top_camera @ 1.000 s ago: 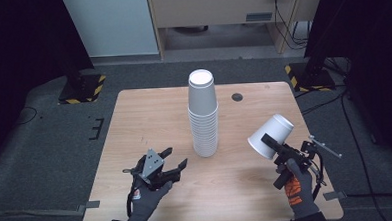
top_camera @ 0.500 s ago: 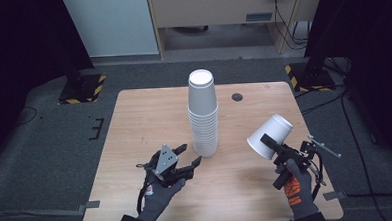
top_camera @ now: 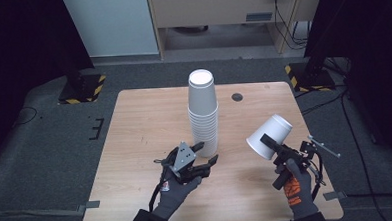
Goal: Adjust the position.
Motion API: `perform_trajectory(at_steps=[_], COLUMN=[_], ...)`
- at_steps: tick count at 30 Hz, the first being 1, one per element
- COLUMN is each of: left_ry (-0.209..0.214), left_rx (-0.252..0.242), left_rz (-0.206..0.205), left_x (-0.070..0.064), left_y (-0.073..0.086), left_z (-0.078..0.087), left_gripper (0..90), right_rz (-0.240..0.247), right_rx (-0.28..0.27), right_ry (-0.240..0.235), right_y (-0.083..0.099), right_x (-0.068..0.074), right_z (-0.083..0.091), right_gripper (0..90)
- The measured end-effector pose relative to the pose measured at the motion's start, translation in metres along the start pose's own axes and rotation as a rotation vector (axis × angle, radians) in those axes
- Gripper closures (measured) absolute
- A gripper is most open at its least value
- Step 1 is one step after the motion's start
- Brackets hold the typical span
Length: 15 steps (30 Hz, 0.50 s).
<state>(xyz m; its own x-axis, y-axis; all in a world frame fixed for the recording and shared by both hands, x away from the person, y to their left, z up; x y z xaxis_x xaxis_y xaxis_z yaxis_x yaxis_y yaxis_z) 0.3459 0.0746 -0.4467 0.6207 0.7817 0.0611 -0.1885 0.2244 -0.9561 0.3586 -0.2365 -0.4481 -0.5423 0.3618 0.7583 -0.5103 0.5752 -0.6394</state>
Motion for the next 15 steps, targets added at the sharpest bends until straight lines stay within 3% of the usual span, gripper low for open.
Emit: perform_trajectory(at_steps=[15], left_ry=[0.042], left_rx=[-0.014], left_rz=[-0.017], left_x=[-0.021], left_y=[-0.011], left_z=[-0.024], left_gripper=[37.1], right_rz=[-0.009], right_rx=[0.004], right_ry=[-0.007], right_y=[0.001], right_x=[0.0], right_z=[-0.001], right_gripper=[14.3])
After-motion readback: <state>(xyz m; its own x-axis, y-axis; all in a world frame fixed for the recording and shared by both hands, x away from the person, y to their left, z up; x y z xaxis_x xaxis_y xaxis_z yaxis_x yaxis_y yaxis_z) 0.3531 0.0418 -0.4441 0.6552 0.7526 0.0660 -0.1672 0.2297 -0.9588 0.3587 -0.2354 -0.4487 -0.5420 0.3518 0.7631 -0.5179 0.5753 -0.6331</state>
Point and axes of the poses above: each handheld gripper's, and its own axes: z roughly backward along the jaws, y roughly out of its underside, x roughly to its left, the point moved 2 cm from there along -z, roughly forward along the jaws, and after that the axes turned 11 degrees about -y, right-handed, at the moved point
